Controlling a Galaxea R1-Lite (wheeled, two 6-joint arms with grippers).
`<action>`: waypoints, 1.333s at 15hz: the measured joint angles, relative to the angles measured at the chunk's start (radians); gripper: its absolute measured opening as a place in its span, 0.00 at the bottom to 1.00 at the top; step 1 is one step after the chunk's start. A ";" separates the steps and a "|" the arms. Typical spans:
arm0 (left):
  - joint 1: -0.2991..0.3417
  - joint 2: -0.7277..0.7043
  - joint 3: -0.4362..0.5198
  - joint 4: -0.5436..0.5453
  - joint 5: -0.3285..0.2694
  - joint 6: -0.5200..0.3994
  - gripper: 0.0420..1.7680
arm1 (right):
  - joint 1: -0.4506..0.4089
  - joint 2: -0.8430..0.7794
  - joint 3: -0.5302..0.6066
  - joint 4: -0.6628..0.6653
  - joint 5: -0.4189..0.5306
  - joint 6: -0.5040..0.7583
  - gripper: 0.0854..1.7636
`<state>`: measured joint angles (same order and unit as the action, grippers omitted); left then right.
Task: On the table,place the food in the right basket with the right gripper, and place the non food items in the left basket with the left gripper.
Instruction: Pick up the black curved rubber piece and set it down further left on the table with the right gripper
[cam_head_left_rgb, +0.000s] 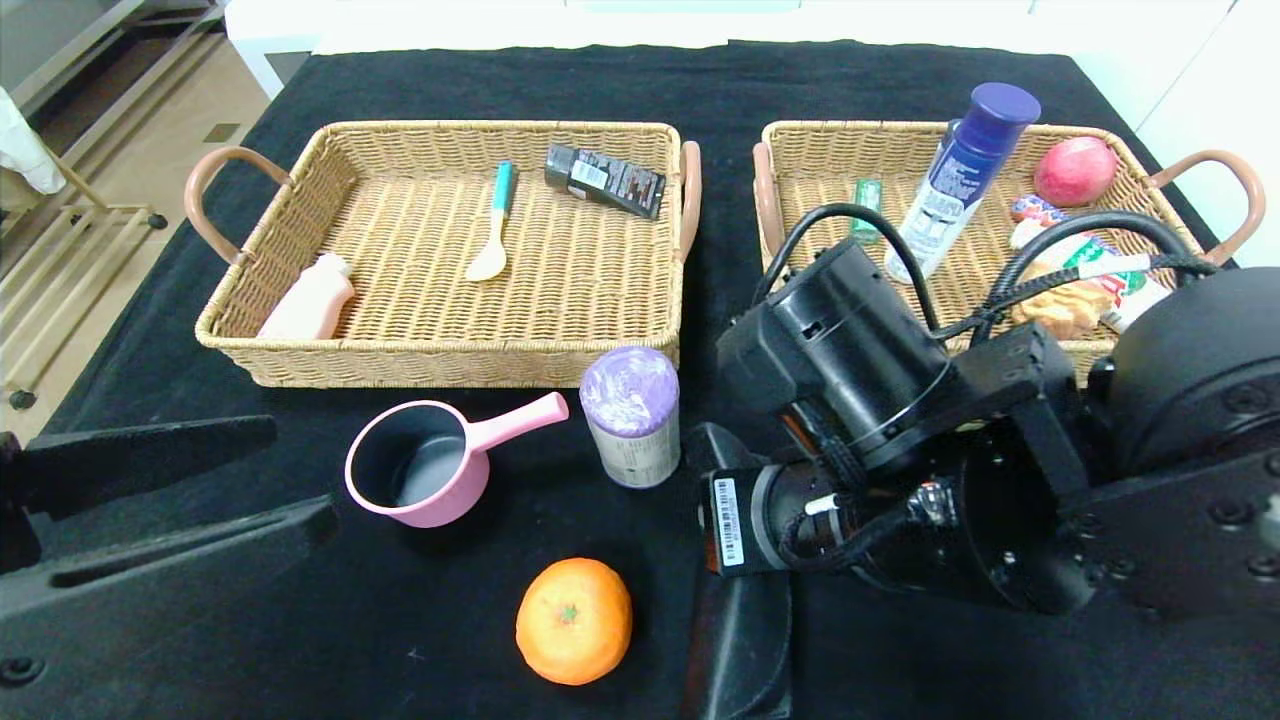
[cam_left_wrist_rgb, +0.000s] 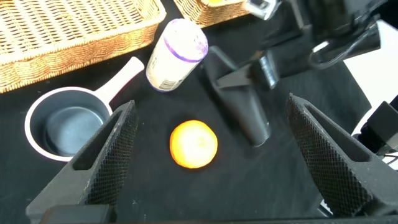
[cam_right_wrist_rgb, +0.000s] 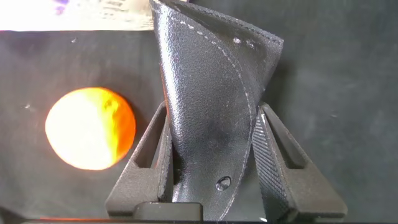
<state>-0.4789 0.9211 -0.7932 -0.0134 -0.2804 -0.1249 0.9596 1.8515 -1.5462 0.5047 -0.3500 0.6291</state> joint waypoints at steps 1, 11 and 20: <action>0.000 -0.001 0.000 0.000 0.000 0.000 0.97 | 0.000 0.011 -0.005 0.000 -0.002 0.003 0.44; -0.001 0.000 0.001 0.000 0.000 0.000 0.97 | 0.000 0.031 -0.008 0.005 -0.037 0.004 0.55; -0.001 0.004 0.002 0.001 0.000 0.001 0.97 | 0.024 -0.026 0.013 0.072 -0.072 -0.020 0.83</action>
<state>-0.4800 0.9247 -0.7913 -0.0119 -0.2804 -0.1236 0.9838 1.8257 -1.5336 0.5768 -0.4219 0.6094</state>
